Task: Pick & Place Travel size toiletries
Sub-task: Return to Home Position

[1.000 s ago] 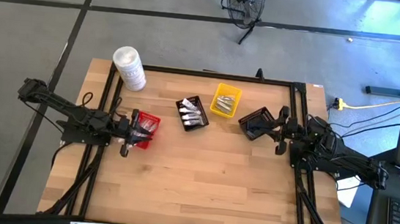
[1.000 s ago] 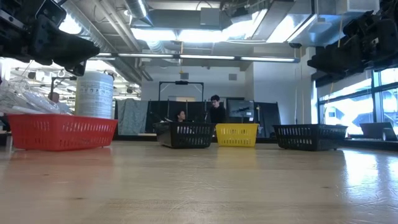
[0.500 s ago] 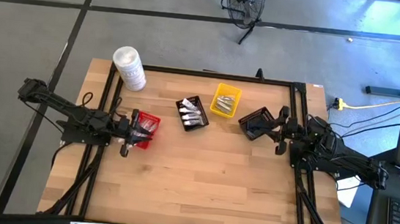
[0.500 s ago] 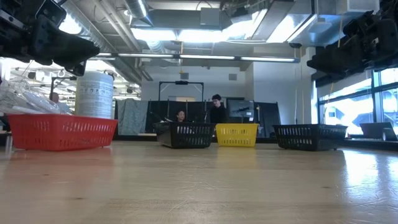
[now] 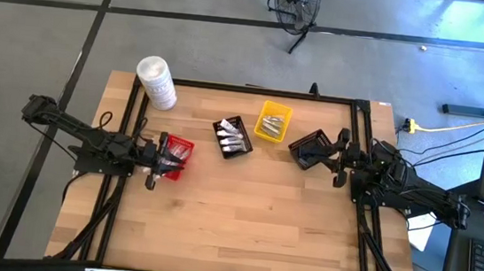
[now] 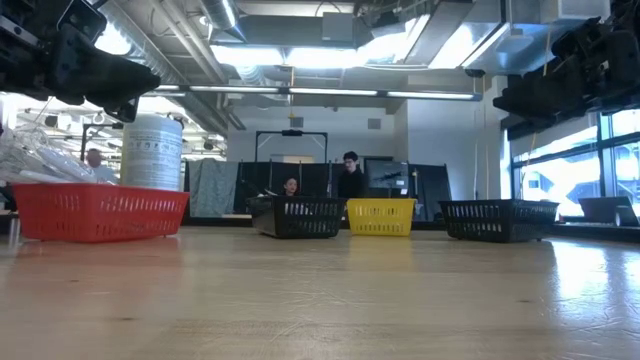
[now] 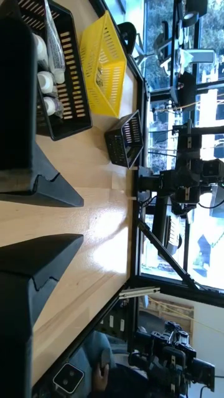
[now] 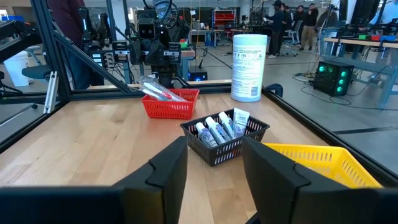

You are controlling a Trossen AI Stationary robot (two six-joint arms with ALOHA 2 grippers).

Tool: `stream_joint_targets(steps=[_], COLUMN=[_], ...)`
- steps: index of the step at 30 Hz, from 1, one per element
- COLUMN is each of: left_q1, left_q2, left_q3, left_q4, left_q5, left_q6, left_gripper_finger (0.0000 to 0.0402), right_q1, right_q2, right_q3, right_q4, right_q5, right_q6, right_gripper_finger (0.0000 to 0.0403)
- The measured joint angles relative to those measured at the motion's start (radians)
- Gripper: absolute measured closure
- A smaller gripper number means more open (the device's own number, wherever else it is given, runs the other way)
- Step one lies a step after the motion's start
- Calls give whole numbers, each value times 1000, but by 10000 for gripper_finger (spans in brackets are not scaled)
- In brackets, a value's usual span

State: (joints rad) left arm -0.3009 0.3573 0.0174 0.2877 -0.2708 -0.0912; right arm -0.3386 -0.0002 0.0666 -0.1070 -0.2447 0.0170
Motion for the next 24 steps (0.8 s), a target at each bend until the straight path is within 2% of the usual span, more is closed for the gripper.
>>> stream_joint_targets(steps=[7,24], left_q1=[0,0], left_q2=[0,0], left_q3=[0,0], left_q4=[0,0], left_q5=[0,0], left_q6=[0,0], left_gripper_finger=[327,327], right_q1=[0,0], right_q2=[0,0], right_q3=[0,0], right_q4=[0,0], right_q5=[0,0], right_q6=[0,0], right_gripper_finger=[244,274])
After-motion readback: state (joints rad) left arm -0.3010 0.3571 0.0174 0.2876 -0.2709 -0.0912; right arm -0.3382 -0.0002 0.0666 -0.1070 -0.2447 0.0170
